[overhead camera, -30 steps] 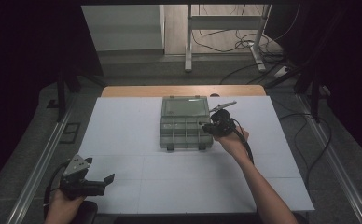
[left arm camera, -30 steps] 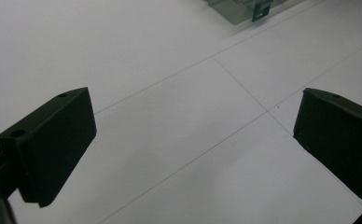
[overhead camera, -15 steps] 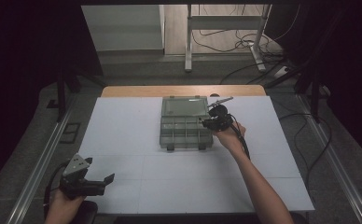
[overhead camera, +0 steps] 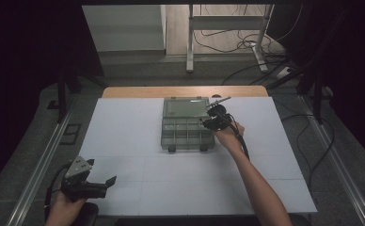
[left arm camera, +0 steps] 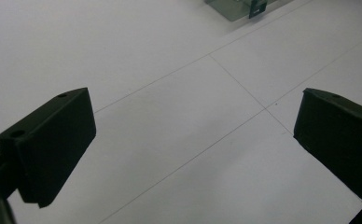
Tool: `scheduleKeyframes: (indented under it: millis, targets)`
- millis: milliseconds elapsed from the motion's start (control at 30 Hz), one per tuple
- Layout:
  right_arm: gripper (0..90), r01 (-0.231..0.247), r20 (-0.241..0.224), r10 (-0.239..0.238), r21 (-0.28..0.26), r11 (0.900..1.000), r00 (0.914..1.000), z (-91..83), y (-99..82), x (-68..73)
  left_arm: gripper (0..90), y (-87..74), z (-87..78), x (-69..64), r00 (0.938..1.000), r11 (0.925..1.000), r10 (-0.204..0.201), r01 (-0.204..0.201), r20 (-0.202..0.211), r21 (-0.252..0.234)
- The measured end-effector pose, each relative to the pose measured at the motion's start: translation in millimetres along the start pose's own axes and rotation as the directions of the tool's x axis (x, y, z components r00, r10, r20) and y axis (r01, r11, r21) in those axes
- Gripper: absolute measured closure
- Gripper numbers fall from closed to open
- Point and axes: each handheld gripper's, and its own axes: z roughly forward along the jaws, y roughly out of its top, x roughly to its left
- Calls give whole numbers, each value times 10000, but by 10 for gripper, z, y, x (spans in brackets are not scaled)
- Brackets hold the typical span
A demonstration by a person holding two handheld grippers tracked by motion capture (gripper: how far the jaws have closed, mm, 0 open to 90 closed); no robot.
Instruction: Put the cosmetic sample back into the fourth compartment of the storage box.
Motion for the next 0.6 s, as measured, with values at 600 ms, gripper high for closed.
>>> scheduleKeyframes:
  millis: [600]
  targets:
    - [664,328,-317,-336,-250,9991,9989,-183,-80,84,0,1,3,-5,9999,9999,114,-114,116,28]
